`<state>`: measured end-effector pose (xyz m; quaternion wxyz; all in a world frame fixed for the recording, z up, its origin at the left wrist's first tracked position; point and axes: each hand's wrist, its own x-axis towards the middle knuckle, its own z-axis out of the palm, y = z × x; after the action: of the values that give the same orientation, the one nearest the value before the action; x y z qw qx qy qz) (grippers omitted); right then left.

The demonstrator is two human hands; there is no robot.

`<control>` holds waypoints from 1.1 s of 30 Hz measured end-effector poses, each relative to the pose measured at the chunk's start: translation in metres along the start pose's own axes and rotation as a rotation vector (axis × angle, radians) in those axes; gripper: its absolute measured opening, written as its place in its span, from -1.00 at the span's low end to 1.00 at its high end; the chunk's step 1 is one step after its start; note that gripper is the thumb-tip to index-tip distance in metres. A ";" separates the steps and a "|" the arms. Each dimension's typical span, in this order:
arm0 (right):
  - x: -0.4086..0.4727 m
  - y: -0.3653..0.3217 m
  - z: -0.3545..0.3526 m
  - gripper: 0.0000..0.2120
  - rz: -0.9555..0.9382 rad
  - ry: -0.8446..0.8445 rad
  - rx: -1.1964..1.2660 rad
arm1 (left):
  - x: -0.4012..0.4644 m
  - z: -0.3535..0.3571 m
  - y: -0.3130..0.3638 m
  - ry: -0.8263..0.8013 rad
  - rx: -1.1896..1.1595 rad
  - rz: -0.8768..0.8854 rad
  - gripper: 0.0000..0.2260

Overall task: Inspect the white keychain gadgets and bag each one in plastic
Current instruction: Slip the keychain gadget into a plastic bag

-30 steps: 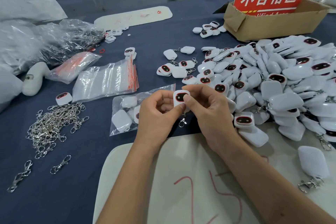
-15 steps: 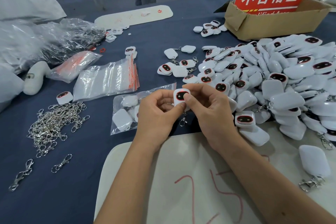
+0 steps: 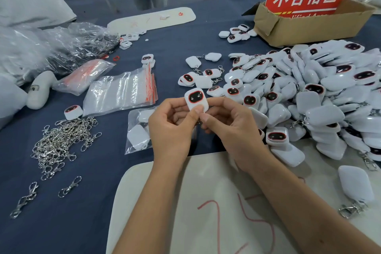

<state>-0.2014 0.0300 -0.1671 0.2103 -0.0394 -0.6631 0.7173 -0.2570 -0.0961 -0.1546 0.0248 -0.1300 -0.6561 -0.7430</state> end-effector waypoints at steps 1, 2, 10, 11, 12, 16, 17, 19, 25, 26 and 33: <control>0.000 0.000 0.000 -0.85 0.005 0.011 0.011 | 0.000 0.000 0.000 -0.003 0.014 0.003 -0.88; 0.000 0.001 0.000 -0.86 0.010 0.024 0.016 | 0.000 0.001 0.000 -0.003 0.031 0.005 -0.89; 0.001 -0.002 0.000 -0.91 0.037 0.084 0.067 | -0.003 0.003 0.003 -0.001 0.193 0.065 -0.97; 0.001 -0.002 0.000 -0.88 0.043 0.093 0.065 | -0.004 0.003 0.004 0.020 0.211 0.080 -0.94; 0.001 -0.001 0.001 -0.88 0.049 0.106 0.068 | -0.005 0.003 0.004 0.043 0.238 0.099 -0.90; 0.002 -0.001 0.002 -0.91 0.073 0.170 0.107 | -0.003 -0.001 -0.001 0.109 0.469 0.157 -0.95; 0.003 -0.001 0.002 -0.91 0.072 0.192 0.106 | -0.003 -0.001 -0.002 0.105 0.548 0.146 -0.93; 0.003 -0.001 0.003 -0.90 0.067 0.230 0.103 | -0.003 -0.001 -0.004 0.076 0.683 0.113 -0.83; 0.002 0.000 0.004 -0.90 0.076 0.252 0.092 | -0.006 0.000 -0.003 0.054 0.866 0.107 -0.77; 0.002 0.000 0.003 -0.92 0.080 0.256 0.087 | -0.006 0.000 -0.002 0.055 0.876 0.100 -0.80; 0.001 0.005 0.005 -0.96 0.058 0.291 -0.016 | -0.004 -0.002 0.005 0.078 0.902 0.031 -0.85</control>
<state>-0.2049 0.0257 -0.1707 0.2829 -0.1640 -0.6299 0.7045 -0.2519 -0.0991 -0.1505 0.1149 -0.0879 -0.9108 -0.3867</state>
